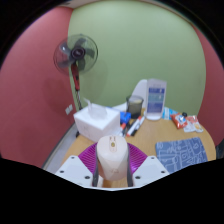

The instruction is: Arrange mouse

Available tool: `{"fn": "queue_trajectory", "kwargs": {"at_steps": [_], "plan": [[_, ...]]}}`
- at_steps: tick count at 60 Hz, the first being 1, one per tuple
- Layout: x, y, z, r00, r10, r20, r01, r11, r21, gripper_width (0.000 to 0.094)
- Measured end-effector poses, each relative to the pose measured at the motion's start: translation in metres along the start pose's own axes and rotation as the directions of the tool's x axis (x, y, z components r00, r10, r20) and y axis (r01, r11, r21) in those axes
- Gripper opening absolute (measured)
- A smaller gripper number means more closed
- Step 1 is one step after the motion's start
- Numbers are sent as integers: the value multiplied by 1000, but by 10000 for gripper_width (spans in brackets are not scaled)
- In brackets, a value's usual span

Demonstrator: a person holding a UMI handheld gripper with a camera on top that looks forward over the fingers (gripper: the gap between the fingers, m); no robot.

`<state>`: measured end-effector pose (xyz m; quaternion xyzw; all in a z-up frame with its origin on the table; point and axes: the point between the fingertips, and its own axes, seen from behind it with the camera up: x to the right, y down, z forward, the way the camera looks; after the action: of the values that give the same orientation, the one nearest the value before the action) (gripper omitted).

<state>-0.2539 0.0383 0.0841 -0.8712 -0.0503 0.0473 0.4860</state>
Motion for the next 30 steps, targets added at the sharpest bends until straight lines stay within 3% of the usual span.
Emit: {"fn": "queue_trajectory", "kwargs": {"at_steps": [8,14,21,30], "plan": [[22,-113,-66,997,56,57,-67,976,207,379],[88,-157,-99,996,88,30,-93,953,289,377],[180,-137,-91,994,93,-54,-77,967,245,376],[265,-36,-53,986,101,-130,-92,993,73,376]]}}
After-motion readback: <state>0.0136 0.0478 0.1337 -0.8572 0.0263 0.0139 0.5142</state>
